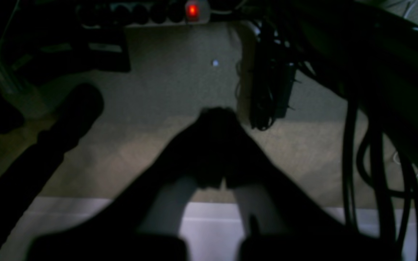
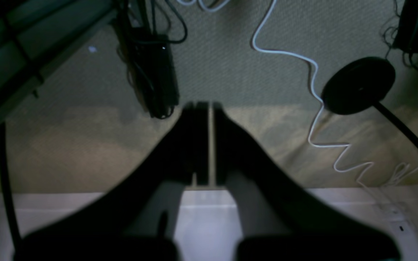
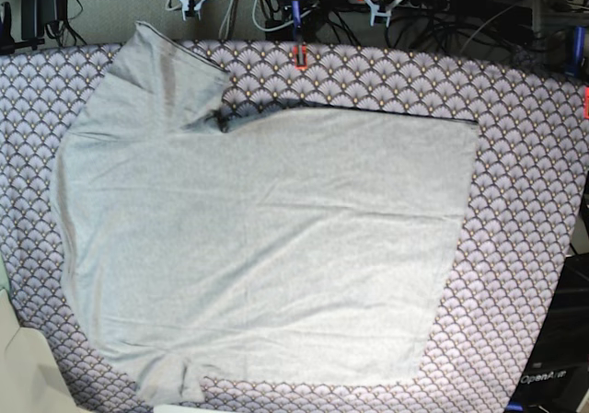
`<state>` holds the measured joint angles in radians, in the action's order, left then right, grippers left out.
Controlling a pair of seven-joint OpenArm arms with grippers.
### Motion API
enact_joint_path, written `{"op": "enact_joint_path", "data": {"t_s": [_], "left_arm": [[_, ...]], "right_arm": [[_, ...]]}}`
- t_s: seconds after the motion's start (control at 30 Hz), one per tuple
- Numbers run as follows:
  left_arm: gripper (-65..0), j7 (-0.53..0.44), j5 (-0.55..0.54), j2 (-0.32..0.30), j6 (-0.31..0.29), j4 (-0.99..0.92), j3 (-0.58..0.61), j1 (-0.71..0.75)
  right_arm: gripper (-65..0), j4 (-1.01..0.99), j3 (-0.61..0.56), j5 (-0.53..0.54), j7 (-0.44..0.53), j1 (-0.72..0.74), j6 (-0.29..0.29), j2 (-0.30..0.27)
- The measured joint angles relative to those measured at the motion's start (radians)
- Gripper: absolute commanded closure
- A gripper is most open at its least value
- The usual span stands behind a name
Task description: Fold the T-shirt properly
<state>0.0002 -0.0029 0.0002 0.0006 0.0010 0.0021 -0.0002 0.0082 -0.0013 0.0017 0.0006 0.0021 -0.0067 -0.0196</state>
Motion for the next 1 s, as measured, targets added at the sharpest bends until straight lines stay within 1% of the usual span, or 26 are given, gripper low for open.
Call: {"op": "enact_joint_path", "data": {"t_s": [0.63, 0.73, 0.87, 1.0], "left_arm": [[0.0, 0.0, 0.0, 0.0, -0.004, 0.0, 0.0, 0.0], [0.0, -0.015, 0.0, 0.0, -0.004, 0.0, 0.0, 0.0], [0.0, -0.111, -0.001, 0.0, -0.004, 0.0, 0.0, 0.014], [0.0, -0.175, 0.0, -0.016, -0.008, 0.0, 0.0, 0.039]], "right_arm": [[0.0, 0.0, 0.001, 0.007, 0.006, 0.0, 0.003, 0.0], [0.0, -0.002, 0.001, 0.006, 0.066, -0.006, 0.003, 0.0], [0.0, 0.004, 0.001, 0.006, 0.166, -0.048, 0.002, 0.0], [0.0, -0.001, -0.002, 0.006, 0.274, -0.098, 0.002, 0.0]]}}
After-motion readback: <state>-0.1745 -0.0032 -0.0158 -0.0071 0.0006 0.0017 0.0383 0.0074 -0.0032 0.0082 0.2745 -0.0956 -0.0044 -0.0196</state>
